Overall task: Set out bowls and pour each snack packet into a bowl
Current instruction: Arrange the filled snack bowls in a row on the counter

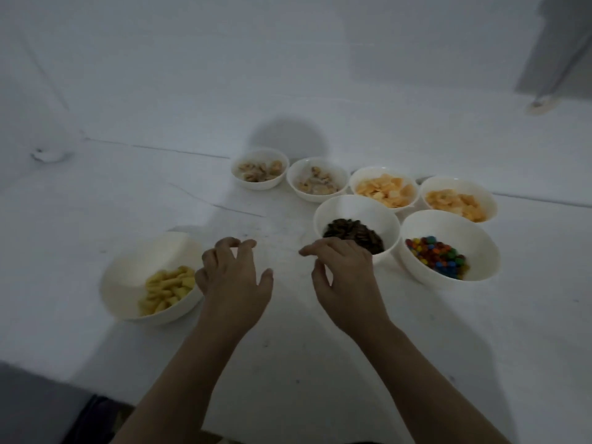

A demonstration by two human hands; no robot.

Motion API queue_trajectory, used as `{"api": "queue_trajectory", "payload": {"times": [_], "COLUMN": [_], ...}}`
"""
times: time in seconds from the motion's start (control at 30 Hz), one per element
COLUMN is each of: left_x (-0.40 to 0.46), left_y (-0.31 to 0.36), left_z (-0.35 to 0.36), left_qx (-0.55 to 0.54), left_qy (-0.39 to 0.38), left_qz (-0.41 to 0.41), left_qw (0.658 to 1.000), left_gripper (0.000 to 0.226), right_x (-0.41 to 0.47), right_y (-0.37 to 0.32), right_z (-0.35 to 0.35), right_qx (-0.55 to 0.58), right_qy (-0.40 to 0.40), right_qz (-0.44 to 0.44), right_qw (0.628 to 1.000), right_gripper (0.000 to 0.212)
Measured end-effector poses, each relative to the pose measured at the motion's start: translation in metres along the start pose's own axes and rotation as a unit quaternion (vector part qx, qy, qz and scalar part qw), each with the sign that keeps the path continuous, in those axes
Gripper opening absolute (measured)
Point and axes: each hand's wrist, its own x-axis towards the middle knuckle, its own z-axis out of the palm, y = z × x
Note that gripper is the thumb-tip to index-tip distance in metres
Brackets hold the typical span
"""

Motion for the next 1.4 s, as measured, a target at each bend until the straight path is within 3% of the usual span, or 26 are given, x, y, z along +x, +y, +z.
{"api": "queue_trajectory", "payload": {"times": [0.1, 0.2, 0.33, 0.67, 0.9, 1.4], "left_x": [0.012, 0.024, 0.034, 0.1, 0.129, 0.133], "left_y": [-0.039, -0.065, -0.084, -0.064, -0.02, -0.005], "left_z": [-0.004, -0.003, 0.006, 0.022, 0.034, 0.045], "left_qx": [0.049, 0.098, 0.105, 0.044, 0.033, 0.006], "left_qy": [-0.041, -0.103, -0.109, -0.114, -0.133, -0.105], "left_qz": [-0.073, -0.096, -0.028, 0.167, 0.22, 0.249], "left_qw": [0.995, 0.985, 0.988, 0.978, 0.966, 0.963], "left_gripper": [0.059, 0.046, 0.033, 0.038, 0.039, 0.036], "right_x": [0.016, 0.029, 0.039, 0.042, 0.063, 0.067], "right_y": [-0.021, -0.034, -0.04, -0.025, 0.002, 0.016], "right_z": [0.023, 0.045, 0.068, 0.074, 0.078, 0.09], "right_qx": [0.003, 0.008, -0.002, -0.087, -0.169, -0.17], "right_qy": [0.007, 0.019, 0.038, 0.026, -0.038, 0.007], "right_qz": [-0.002, 0.0, 0.014, 0.133, 0.256, 0.199], "right_qw": [1.0, 1.0, 0.999, 0.987, 0.951, 0.965], "right_gripper": [0.028, 0.027, 0.026, 0.028, 0.051, 0.047]}}
